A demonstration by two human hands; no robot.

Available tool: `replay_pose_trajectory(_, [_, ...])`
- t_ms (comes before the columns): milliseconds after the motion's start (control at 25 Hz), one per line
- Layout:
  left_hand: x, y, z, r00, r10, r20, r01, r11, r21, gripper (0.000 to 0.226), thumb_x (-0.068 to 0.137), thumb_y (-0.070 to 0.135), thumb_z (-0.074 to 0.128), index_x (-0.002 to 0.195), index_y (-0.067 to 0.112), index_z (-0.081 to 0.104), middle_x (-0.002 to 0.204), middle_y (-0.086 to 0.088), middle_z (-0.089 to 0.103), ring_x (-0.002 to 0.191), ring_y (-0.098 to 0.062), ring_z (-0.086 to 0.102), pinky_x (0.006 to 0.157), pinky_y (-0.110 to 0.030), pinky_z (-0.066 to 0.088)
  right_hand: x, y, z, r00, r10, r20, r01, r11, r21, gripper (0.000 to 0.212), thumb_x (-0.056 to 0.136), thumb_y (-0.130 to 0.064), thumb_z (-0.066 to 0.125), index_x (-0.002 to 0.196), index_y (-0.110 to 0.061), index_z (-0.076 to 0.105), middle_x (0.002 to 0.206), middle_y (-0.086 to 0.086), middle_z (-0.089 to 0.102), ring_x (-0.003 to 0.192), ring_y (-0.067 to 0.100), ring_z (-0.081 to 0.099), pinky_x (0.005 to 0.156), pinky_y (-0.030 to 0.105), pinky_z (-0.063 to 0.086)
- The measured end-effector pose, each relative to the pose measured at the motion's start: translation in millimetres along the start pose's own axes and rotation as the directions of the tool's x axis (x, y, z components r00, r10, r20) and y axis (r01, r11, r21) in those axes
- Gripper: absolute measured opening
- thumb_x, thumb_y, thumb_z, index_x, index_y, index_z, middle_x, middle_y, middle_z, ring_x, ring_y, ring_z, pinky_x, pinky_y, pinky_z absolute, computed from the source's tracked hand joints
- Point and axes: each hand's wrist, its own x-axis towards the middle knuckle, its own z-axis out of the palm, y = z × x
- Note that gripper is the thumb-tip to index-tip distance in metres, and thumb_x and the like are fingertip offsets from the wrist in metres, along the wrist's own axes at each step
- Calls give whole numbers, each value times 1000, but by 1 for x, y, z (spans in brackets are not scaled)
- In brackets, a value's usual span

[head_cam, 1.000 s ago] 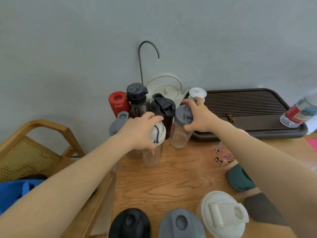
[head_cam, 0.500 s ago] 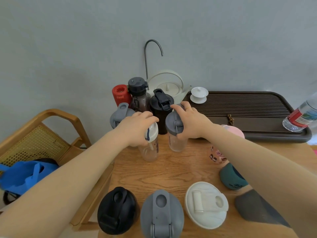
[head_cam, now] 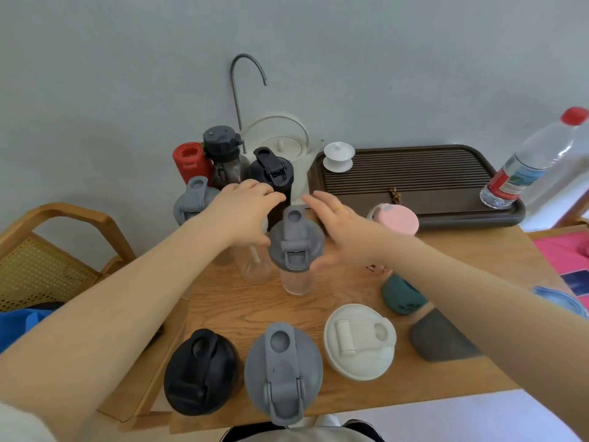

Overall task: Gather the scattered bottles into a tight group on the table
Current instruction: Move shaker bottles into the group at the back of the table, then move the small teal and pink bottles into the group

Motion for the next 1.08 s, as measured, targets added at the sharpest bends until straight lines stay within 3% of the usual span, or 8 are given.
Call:
replay_pose_trajectory(120, [-3,19,-3,989,119,-93,-122,992,-33,70,82,31,63,141,23,28,149,-1,31,140,-22,19,113,-42,24,-42,27,-35,984,105,-143,-103,994,24,65,83,-30,64,140,-20,34,143,4,43,129,21,43,103,32,36])
replay_pose_trajectory(240, [-6,39,-4,974,197,-112,-208,973,-100,64,84,25,59,141,24,30,148,0,32,138,-20,22,112,-40,26,-91,67,-56,932,319,-174,-325,946,-4,38,85,-25,61,121,-15,53,122,8,61,111,24,57,94,34,45])
replay_pose_trajectory(360, [-7,60,1,972,229,-52,-232,971,-61,59,87,32,53,141,26,30,148,0,32,136,-20,27,109,-38,31,-109,84,-37,825,549,133,-508,824,-252,55,86,-40,57,131,-12,43,129,11,54,115,29,52,95,37,42])
replay_pose_trajectory(440, [-5,71,6,970,242,16,-242,970,21,57,88,41,52,140,28,32,147,0,34,135,-20,30,106,-37,35,-101,87,-23,766,588,258,-540,808,-236,61,85,-45,54,133,-11,38,128,11,54,111,28,53,92,37,43])
replay_pose_trajectory(600, [-3,77,12,984,178,5,-178,983,41,63,86,36,59,140,23,30,150,-4,28,137,-23,26,104,-38,38,-76,88,-18,777,564,279,-545,825,-150,59,84,-42,59,129,-8,42,118,10,57,93,23,52,76,30,44])
replay_pose_trajectory(760, [-7,72,18,993,112,-41,-110,993,52,76,81,45,62,142,21,25,154,-8,19,142,-25,16,114,-40,22,-65,81,-6,784,560,267,-507,827,-244,59,79,-37,68,125,-5,50,117,12,62,91,24,59,80,30,52])
replay_pose_trajectory(920, [-6,63,16,997,39,-67,-40,999,-5,85,72,55,66,140,18,29,149,-8,27,137,-24,22,106,-39,33,-64,76,-8,772,586,247,-523,806,-279,55,71,-35,72,116,-8,55,96,8,62,82,23,60,71,30,53])
replay_pose_trajectory(1080, [-1,48,6,996,91,-26,-93,992,-83,90,68,55,69,141,21,28,149,-2,27,135,-21,26,101,-38,40,-67,49,-43,851,498,168,-433,845,-312,53,64,-46,70,102,-12,57,91,6,64,83,25,64,68,34,53])
